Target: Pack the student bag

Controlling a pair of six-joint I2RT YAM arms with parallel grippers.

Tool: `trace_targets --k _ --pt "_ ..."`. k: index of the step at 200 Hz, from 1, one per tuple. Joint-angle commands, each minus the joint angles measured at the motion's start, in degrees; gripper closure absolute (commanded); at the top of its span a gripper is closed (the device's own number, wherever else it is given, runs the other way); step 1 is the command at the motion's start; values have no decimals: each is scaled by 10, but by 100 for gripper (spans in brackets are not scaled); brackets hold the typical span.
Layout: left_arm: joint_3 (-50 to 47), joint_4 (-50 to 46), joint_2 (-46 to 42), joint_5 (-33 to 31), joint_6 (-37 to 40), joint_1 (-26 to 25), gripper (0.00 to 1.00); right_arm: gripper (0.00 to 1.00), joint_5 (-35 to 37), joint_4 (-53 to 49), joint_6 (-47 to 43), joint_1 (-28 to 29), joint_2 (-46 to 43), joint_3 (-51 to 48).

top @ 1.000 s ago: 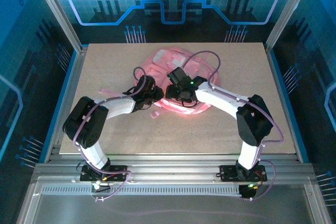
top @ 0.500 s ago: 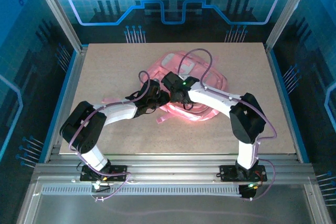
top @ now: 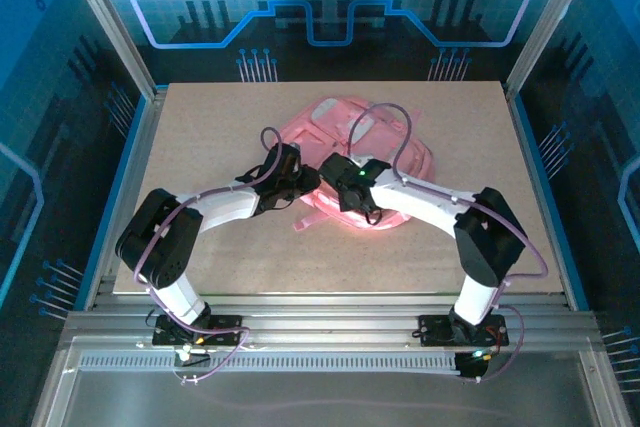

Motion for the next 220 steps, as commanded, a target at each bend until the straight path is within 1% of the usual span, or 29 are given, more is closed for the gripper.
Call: trace_targets --k 1,20,42,61,88,108,119,129,142,155,160,176,197,204,212,220 --pt "19 -6 0 -46 29 29 80 17 34 -74 -14 -39 -45 -25" --pt "20 -11 -1 -48 31 30 80 17 12 -77 -30 -65 -84 -32" --pt "22 -11 2 -46 33 31 80 18 -65 -45 -49 -79 -130 -48" --pt "25 -12 5 -44 32 31 80 19 -146 5 -63 -79 -155 -64" --pt "31 -19 4 -41 35 31 80 24 -259 104 -107 -80 -169 -102" --pt "36 -28 0 -43 42 31 80 25 -310 161 -134 -80 -163 -124" --pt "35 -30 -5 -45 43 31 80 26 -317 190 -138 -80 -160 -137" --pt "34 -30 -7 -46 43 31 79 29 -313 208 -143 -80 -153 -142" --pt "33 -31 -10 -47 43 31 80 38 -301 220 -166 -81 -135 -140" --pt "34 -33 -11 -46 43 31 80 49 -278 207 -201 -83 -109 -121" --pt "35 -35 -11 -44 43 31 79 52 -265 198 -214 -84 -99 -114" --pt "40 -43 -11 -42 44 32 79 57 -238 178 -249 -89 -74 -93" --pt "41 -46 -13 -45 43 31 80 61 -248 177 -268 -96 -55 -87" --pt "40 -46 -15 -46 43 31 79 64 -251 182 -271 -95 -51 -89" --pt "41 -46 -15 -48 43 31 79 69 -256 189 -274 -95 -45 -92" --pt "43 -46 -15 -50 44 32 79 78 -260 193 -278 -95 -42 -94"
